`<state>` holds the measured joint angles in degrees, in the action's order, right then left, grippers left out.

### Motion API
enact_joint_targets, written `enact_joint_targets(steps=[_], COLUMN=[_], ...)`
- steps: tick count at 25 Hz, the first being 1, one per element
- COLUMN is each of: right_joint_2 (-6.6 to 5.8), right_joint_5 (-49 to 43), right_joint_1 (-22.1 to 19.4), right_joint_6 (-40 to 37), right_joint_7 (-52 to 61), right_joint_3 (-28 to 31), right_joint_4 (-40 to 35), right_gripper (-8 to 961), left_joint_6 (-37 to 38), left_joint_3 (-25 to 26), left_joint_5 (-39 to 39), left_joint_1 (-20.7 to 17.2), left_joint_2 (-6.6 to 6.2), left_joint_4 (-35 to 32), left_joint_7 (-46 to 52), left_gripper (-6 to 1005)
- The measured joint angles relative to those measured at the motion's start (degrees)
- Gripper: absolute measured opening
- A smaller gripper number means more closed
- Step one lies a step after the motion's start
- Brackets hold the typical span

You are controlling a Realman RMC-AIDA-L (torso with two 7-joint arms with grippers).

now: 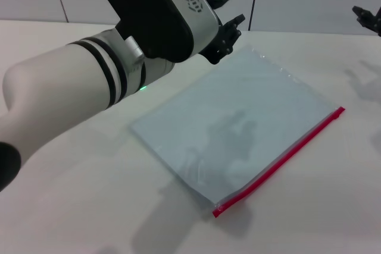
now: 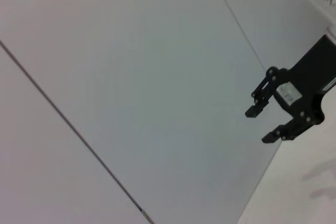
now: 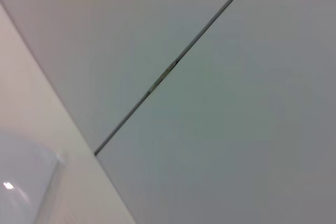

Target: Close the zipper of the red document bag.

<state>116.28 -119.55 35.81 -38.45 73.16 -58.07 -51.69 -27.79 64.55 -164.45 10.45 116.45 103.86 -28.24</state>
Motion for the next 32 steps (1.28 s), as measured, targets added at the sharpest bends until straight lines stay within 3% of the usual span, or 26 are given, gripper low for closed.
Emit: enact_joint_targets(steps=[8,14,17,21,25,32], right_joint_2=[0.02,0.20,0.30,0.47,0.79,0.75], right_joint_5=[10.2,22.6,32.0,47.8,63.7,87.0], right_joint_1=[-2.5,-5.2,-6.2,-8.2,-11.3,-10.6], right_joint_6=[-0.6,-1.1,-0.5,-3.6,-9.2,-20.4], right_joint_7=[0.0,0.0,-3.4,-14.5,-27.6,-49.3], right_joint_3=[-0.7,-1.8,-2.0,-2.9,-6.6,-11.4], right_joint_4=[-0.4,-0.5,1.3,5.3,9.1,24.4], right_gripper=[530,529,528,527,527,527], left_joint_6=[3.1,14.7,25.8,39.7,48.7,67.4], left_joint_3=[1.2,4.0,5.6,6.2,6.0,5.4], left_joint_5=[0.0,0.2,2.6,8.1,9.9,11.1], left_joint_1=[0.8,0.4,0.5,1.4,1.7,3.7], left_joint_2=[0.02,-0.02,-0.07,-0.24,-0.17,-0.03], left_joint_4=[-3.1,-9.8,-16.6,-27.2,-33.3,-47.0], left_joint_7=[2.1,7.8,10.5,11.1,11.5,17.6], left_gripper=[419,661,779,825,834,834])
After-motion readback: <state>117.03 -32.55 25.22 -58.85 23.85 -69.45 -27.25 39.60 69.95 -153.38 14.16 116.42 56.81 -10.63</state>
